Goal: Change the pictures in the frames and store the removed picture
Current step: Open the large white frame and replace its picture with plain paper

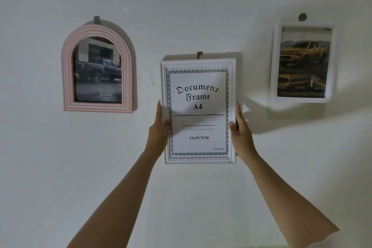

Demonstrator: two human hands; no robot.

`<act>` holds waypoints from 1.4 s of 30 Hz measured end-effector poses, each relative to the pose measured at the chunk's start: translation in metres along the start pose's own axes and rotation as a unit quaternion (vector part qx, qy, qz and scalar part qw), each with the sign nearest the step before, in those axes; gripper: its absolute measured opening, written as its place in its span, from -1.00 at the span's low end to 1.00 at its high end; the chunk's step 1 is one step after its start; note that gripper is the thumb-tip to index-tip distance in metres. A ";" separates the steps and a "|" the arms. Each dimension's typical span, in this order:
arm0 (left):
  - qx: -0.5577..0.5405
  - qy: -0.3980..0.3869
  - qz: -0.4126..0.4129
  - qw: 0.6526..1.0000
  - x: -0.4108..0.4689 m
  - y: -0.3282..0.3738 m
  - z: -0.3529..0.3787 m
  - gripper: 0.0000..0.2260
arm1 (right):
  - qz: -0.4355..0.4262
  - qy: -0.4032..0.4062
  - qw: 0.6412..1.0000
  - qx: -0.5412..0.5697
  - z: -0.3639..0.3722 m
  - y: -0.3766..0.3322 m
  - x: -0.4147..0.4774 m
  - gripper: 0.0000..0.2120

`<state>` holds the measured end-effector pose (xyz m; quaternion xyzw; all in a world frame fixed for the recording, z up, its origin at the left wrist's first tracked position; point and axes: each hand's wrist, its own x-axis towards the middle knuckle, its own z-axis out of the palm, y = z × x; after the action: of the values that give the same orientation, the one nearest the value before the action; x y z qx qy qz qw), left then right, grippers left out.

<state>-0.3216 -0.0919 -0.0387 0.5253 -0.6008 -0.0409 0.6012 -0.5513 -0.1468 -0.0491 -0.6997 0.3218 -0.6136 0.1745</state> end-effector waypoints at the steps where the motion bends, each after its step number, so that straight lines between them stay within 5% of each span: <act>1: -0.003 0.008 -0.001 1.000 0.000 -0.003 0.000 -0.48 | -0.002 -0.003 1.000 0.004 0.001 -0.002 0.000 -0.50; 42: -0.010 0.023 0.037 0.999 -0.008 -0.014 -0.002 -0.48 | 0.020 0.079 0.996 -0.030 0.002 0.010 -0.004 -0.54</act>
<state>-0.3141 -0.0915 -0.0533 0.4977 -0.6053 -0.0128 0.6210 -0.5523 -0.1520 -0.0586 -0.6471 0.3670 -0.6535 0.1395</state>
